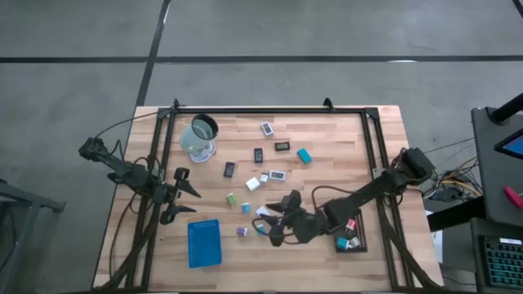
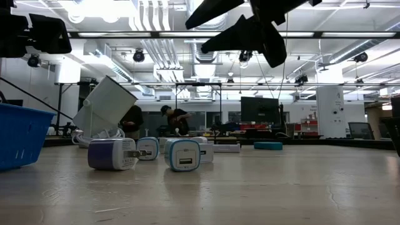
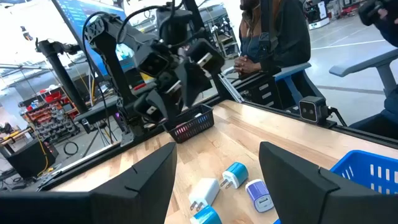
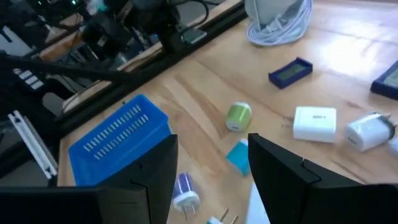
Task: Pick & Place Office items
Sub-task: Put the bottom light blue charger adapter into the black bin
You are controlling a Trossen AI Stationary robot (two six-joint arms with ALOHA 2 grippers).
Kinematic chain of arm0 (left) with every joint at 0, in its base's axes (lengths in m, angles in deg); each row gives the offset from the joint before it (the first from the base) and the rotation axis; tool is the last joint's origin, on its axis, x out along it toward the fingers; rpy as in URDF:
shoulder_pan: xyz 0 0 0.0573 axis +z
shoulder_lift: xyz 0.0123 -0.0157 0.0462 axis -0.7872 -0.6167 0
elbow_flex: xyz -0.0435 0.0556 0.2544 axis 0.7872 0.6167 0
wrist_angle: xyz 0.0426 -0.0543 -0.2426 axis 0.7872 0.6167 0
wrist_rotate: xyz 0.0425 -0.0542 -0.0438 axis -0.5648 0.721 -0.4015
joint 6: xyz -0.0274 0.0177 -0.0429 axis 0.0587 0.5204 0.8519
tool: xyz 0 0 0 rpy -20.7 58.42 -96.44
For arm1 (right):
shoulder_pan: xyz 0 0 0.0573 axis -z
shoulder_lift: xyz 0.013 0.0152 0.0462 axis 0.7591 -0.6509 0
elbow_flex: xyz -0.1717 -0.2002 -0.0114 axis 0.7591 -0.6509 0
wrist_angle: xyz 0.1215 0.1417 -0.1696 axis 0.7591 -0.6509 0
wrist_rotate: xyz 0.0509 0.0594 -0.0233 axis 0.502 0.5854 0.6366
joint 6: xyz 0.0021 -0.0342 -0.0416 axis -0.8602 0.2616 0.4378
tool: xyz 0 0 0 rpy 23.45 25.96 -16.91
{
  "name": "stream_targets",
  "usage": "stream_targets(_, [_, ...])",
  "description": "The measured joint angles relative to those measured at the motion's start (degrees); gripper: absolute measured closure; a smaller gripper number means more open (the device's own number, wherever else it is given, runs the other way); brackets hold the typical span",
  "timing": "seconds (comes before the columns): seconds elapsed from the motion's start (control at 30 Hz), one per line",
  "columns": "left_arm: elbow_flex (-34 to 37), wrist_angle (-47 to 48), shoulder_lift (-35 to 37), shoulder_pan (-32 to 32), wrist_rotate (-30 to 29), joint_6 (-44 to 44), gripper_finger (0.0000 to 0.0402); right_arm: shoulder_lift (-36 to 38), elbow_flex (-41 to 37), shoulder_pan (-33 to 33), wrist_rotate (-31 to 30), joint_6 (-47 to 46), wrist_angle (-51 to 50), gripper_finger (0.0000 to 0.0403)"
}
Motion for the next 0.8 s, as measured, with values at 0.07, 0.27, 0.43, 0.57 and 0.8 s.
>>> stream_targets(0.07, [0.0,0.0,0.0,-0.01,0.02,0.02,0.0168,-1.5,1.79,-0.51,0.09,-0.06,-0.06,0.0216])
stream_targets(0.27, [0.0,0.02,0.0,0.0,0.01,0.01,0.0168,-5.62,8.0,-1.89,0.71,-2.86,-6.91,0.0216])
stream_targets(0.43, [0.01,0.0,0.0,0.0,0.04,0.01,0.0168,-9.2,15.1,-2.11,5.38,-11.13,-18.73,0.0216])
stream_targets(0.57, [0.0,-0.02,-0.03,0.01,-0.11,0.02,0.0168,-13.05,21.66,-2.12,9.09,-14.19,-28.86,0.0216])
stream_targets(0.8, [0.01,-0.03,-0.35,0.01,-0.32,0.02,0.0168,-18.75,28.52,-1.95,8.56,-21.63,-37.19,0.0216])
